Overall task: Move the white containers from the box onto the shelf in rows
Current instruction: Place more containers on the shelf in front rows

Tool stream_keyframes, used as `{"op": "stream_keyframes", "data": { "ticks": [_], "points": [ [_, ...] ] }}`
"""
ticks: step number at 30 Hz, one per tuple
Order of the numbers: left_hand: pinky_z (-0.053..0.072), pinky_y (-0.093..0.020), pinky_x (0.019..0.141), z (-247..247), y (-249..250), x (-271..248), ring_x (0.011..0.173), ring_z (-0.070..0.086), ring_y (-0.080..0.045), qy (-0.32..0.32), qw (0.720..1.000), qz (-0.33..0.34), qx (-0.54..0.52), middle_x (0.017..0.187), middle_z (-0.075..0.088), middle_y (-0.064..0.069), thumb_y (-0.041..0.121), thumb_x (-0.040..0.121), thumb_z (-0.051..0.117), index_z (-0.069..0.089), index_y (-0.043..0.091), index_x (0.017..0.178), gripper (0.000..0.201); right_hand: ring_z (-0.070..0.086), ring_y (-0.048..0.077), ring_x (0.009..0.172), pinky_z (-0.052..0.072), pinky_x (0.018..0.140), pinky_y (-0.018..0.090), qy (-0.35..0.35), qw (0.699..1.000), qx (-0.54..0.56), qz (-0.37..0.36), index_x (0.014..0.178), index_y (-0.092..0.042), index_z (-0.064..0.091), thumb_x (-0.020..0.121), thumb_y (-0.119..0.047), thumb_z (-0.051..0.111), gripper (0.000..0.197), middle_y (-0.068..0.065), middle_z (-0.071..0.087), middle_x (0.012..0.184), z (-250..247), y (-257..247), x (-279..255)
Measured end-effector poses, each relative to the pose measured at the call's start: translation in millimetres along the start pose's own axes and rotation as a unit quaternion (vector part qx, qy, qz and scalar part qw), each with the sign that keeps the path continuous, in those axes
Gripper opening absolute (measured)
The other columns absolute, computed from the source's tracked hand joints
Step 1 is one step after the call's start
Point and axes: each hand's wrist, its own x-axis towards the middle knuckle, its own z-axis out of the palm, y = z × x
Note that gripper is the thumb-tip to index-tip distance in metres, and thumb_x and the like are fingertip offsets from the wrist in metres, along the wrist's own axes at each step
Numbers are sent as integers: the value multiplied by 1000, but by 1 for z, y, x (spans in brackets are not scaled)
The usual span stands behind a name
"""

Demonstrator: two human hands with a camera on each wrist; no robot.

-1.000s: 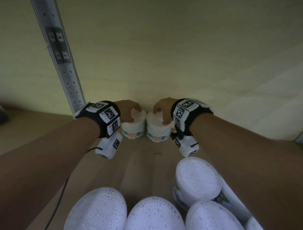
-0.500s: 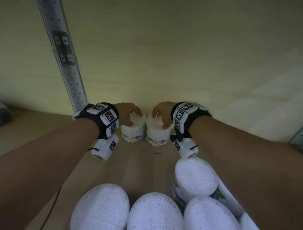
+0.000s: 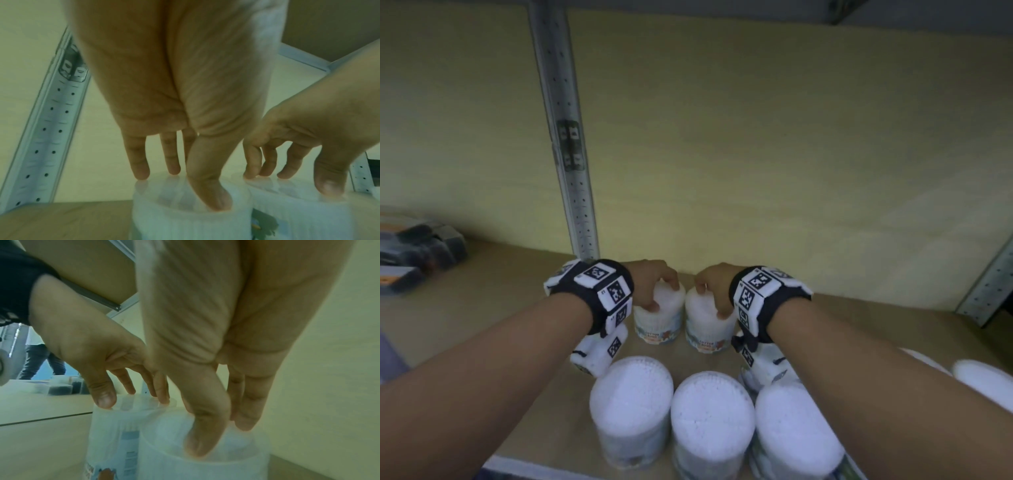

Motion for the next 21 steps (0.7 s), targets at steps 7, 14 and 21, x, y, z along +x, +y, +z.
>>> {"op": "stream_keyframes", "data": {
  "ticks": [7, 14, 21],
  "points": [
    [33, -20, 98, 8, 15, -36, 132, 41, -19, 2, 1000, 4, 7, 145, 41, -5, 13, 85, 68, 43, 14, 140, 60, 50, 28, 125, 42, 83, 28, -62, 997, -9, -45, 138, -5, 43, 84, -5, 67, 59, 14, 47, 140, 6, -14, -33],
    [37, -29, 103, 18, 26, -60, 130, 43, -24, -7, 1000, -8, -7, 144, 42, -7, 7, 83, 69, 46, 12, 136, 58, 55, 24, 101, 45, 79, 30, -75, 996, 31, -34, 135, -3, 45, 85, 4, 63, 53, 15, 53, 135, 21, -22, -52],
    [35, -26, 103, 22, 33, -72, 132, 41, -22, 2, 1000, -11, 3, 146, 41, -6, 8, 87, 64, 43, 13, 139, 57, 55, 28, 119, 46, 96, 35, -62, 997, 44, -20, 136, -3, 46, 83, 0, 68, 58, 14, 51, 137, 26, -26, -64]
  ]
}}
